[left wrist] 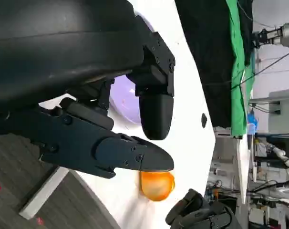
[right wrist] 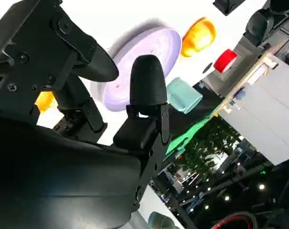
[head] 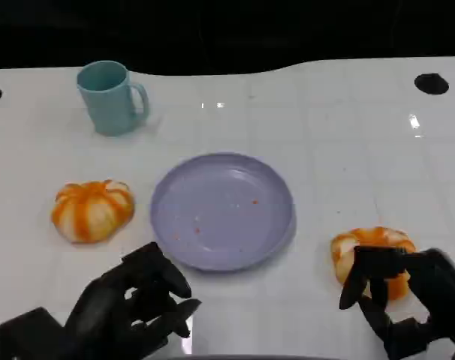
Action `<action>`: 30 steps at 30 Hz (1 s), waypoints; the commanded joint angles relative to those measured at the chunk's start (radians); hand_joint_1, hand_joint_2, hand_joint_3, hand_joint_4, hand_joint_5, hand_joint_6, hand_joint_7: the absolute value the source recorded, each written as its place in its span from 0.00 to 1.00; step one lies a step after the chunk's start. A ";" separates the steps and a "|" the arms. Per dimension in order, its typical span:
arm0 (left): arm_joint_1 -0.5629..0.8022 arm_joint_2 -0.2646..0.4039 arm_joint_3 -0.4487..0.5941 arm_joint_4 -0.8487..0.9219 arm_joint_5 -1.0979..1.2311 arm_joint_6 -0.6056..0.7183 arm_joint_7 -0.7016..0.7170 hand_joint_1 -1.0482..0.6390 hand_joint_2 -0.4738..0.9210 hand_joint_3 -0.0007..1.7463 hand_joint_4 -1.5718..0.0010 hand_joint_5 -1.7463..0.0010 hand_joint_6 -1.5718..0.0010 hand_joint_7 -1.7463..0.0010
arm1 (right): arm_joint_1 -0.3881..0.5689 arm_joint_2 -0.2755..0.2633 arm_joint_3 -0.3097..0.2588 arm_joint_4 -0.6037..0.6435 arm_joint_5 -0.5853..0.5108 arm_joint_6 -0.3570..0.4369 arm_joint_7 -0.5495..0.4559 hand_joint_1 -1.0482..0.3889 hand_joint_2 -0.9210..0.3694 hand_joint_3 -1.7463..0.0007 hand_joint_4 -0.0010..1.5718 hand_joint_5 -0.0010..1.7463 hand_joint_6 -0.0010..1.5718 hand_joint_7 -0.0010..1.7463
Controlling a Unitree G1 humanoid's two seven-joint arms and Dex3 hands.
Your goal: Grasp the bread from the table and place it into the plate.
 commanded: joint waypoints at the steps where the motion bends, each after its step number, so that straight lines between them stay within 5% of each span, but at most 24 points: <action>1: 0.002 0.011 0.006 -0.006 -0.008 0.000 -0.005 0.25 1.00 0.11 0.58 0.00 0.67 0.05 | -0.007 -0.005 -0.011 0.004 0.012 -0.012 -0.012 0.70 0.59 0.09 0.62 0.99 0.56 0.75; 20: -0.003 0.010 0.005 -0.001 -0.004 -0.001 -0.002 0.25 1.00 0.11 0.58 0.00 0.66 0.05 | -0.005 0.000 -0.013 -0.007 0.013 -0.009 -0.015 0.71 0.59 0.10 0.61 0.98 0.55 0.75; 30: -0.001 0.012 0.007 0.003 -0.008 -0.005 -0.007 0.26 1.00 0.11 0.59 0.00 0.67 0.05 | 0.004 -0.006 -0.028 -0.074 -0.055 0.000 -0.062 0.66 0.44 0.36 0.48 0.75 0.52 0.45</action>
